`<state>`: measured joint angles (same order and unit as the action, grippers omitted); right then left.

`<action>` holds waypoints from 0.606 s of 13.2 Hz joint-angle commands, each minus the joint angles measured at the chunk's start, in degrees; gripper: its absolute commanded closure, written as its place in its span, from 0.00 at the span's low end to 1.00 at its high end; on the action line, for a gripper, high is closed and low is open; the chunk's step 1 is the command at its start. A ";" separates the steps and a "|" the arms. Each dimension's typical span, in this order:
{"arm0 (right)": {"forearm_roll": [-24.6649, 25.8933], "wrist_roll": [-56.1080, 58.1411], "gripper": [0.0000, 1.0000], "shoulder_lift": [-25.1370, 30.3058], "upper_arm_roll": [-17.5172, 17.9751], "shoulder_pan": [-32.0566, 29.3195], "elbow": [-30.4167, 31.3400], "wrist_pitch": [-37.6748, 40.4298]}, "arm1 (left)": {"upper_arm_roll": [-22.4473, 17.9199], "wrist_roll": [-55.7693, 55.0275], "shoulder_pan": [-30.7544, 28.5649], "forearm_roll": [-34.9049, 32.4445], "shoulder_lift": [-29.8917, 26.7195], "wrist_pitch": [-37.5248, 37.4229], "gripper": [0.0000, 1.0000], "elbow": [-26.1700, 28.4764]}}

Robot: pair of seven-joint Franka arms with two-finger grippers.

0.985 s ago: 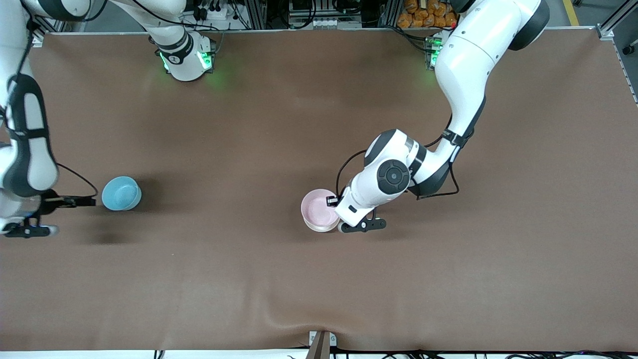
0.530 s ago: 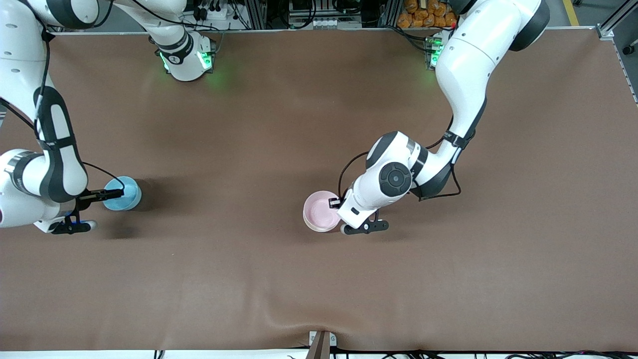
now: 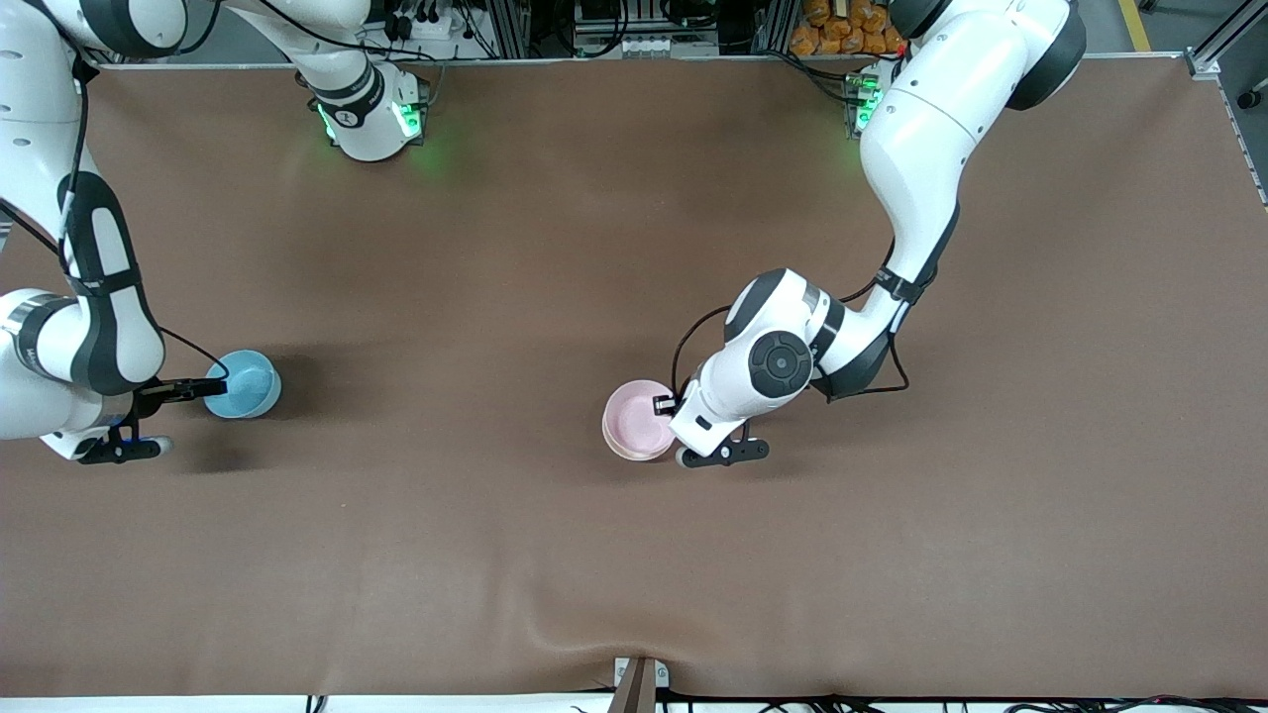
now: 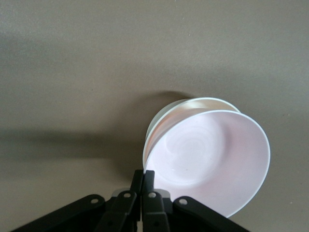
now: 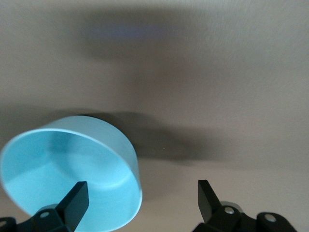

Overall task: Stack pink and blue bowls on white bowl
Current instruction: 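Release the pink bowl while the right gripper grasps the blue bowl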

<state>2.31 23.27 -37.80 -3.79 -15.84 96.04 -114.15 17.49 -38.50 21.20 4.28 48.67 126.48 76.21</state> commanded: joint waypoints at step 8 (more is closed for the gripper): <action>-5.90 0.55 1.00 0.62 0.72 -1.13 3.10 -1.78 | -0.36 -0.52 0.68 0.81 2.13 3.07 0.51 -1.33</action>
<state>-1.44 23.29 -38.06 -3.74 -16.09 98.80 -115.63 17.53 -38.46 21.24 4.28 50.29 129.20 76.21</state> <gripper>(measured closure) 0.604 0.925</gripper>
